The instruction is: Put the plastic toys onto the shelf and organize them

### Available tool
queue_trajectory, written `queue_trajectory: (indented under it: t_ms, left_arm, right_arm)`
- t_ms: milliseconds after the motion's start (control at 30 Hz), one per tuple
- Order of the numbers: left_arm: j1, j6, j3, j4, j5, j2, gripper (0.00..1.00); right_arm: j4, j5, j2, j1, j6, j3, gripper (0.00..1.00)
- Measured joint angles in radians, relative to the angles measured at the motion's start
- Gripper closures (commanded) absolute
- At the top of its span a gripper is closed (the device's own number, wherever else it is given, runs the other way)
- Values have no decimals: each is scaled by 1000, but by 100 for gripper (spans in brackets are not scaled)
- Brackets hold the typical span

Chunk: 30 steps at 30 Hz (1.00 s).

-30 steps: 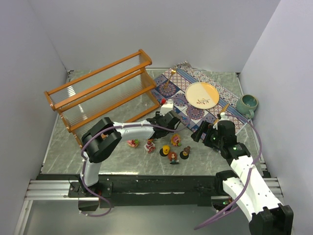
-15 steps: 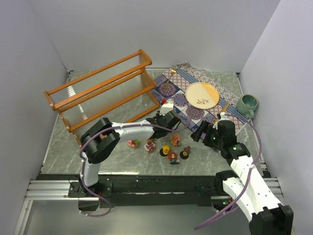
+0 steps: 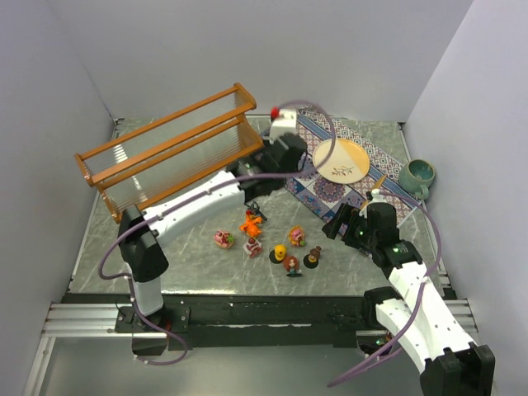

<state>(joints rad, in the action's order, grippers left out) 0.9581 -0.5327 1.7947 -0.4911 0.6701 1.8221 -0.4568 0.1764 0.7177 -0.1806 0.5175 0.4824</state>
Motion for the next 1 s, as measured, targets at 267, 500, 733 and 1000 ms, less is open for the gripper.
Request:
queue_trajectory:
  t_ms: [267,500,733,1000]
  left_arm:
    - [-151,104,276,-120,1,-2,99]
    - [-266,132,322,-155,-3,-5,99]
    - [-356,136,321,-175,-3,-6,99]
    - [-433,147,321,-176,-7,-6,98]
  right_arm:
    - [-2,0,20,0,-14,3,0]
    - [-6,0,52,0,-18,17,0]
    - [-8,0,67,0,-25,30,0]
    - [-10,0,96,0,-42,42,0]
